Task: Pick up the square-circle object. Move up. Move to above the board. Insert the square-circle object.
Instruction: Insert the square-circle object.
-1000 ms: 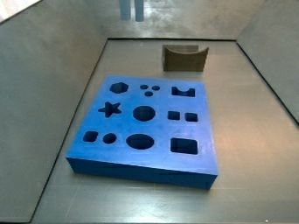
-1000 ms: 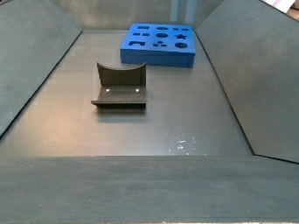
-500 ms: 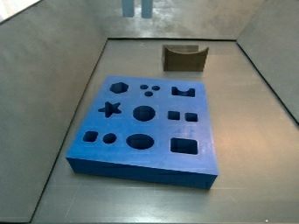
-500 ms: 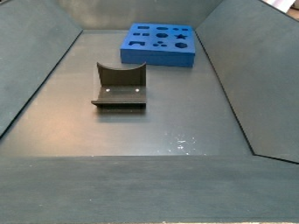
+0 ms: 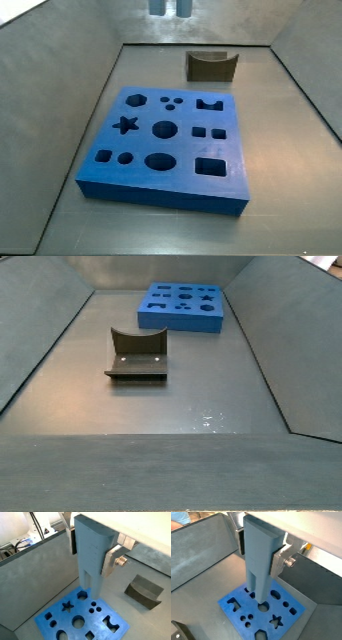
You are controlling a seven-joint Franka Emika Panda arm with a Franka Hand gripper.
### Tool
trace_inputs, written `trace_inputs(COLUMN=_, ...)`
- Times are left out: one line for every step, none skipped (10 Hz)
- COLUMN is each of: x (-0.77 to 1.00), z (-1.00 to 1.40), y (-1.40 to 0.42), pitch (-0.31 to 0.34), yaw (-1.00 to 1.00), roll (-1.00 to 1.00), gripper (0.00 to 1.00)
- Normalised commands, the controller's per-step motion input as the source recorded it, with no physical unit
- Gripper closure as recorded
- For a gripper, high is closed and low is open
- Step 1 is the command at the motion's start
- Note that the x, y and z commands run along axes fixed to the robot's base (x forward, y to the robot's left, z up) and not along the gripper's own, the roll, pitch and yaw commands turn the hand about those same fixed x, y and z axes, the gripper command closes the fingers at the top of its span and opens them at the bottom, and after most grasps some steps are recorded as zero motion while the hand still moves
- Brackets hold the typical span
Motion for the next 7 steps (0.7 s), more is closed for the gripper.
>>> trace_inputs(x=0.00, z=-0.70, y=-0.23, pitch=0.001, yaw=0.00, roll=-0.16, gripper=1.00)
trace_inputs(x=0.00, z=-0.73, y=-0.38, pitch=0.026, yaw=0.00, roll=-0.14, gripper=1.00)
trace_inputs(x=0.00, z=-0.76, y=-0.54, pitch=0.000, yaw=0.00, roll=-0.13, gripper=1.00)
trace_inputs(x=-0.13, z=-0.71, y=-0.69, pitch=0.000, yaw=0.04, roll=-0.14, gripper=1.00)
trace_inputs(x=-0.13, z=-0.61, y=-0.77, pitch=0.034, yaw=0.07, roll=-0.10, gripper=1.00)
trace_inputs(x=-0.17, z=-0.62, y=-0.73, pitch=0.053, yaw=0.12, roll=-0.07, gripper=1.00)
trace_inputs(x=-0.21, z=-0.54, y=-0.66, pitch=0.124, yaw=0.27, roll=-0.03, gripper=1.00)
